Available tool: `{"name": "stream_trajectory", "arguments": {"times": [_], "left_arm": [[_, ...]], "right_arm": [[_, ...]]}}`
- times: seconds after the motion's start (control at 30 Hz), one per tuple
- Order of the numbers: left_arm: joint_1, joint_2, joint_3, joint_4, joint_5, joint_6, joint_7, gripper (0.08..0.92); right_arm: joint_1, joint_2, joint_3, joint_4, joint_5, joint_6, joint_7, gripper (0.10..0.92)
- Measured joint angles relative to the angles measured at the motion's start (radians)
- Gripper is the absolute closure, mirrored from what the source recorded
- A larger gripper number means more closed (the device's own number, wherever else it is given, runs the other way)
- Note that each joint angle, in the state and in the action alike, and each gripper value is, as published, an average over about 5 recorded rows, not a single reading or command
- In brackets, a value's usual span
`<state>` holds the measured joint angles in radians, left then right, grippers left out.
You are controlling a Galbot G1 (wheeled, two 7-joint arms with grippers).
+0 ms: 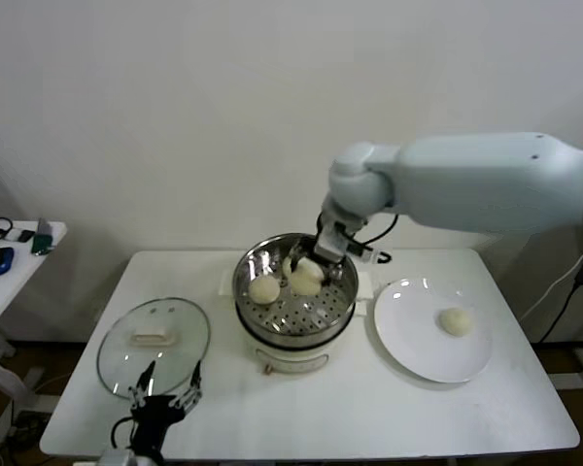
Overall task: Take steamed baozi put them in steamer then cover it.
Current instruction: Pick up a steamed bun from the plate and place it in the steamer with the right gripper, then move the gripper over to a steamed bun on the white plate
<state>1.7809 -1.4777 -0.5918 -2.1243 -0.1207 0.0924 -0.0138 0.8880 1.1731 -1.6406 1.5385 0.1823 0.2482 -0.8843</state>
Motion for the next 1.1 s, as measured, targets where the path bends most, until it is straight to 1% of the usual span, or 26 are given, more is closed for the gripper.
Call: {"name": "stream_trajectory", "arguments": {"times": [0.3, 0.57, 0.67, 0.83, 0.93, 1.1], "left_arm": [[0.002, 0.0, 0.001, 0.004, -0.001, -0.007, -0.002, 0.177], [0.003, 0.0, 0.001, 0.004, -0.004, -0.009, -0.003, 0.177], [0.004, 0.0, 0.001, 0.003, -0.004, -0.011, -0.003, 0.177], [0.007, 0.0, 0.002, 0.001, -0.004, -0.014, -0.004, 0.177], [0.009, 0.0, 0.004, 0.0, -0.004, -0.015, -0.005, 0.177], [0.009, -0.002, 0.009, -0.004, -0.002, -0.015, -0.005, 0.177]], "right_arm": [[-0.11, 0.08, -0.007, -0.074, -0.08, 0.04, 0.025, 0.372], [-0.169, 0.115, -0.012, -0.133, -0.11, 0.061, 0.029, 0.368], [-0.181, 0.122, -0.012, -0.148, -0.115, 0.066, 0.036, 0.339], [-0.188, 0.124, -0.007, -0.167, -0.111, 0.073, 0.05, 0.228], [-0.176, 0.116, -0.007, -0.17, -0.091, 0.077, 0.049, 0.206], [-0.119, 0.076, -0.026, -0.168, -0.014, 0.075, 0.02, 0.203]]}}
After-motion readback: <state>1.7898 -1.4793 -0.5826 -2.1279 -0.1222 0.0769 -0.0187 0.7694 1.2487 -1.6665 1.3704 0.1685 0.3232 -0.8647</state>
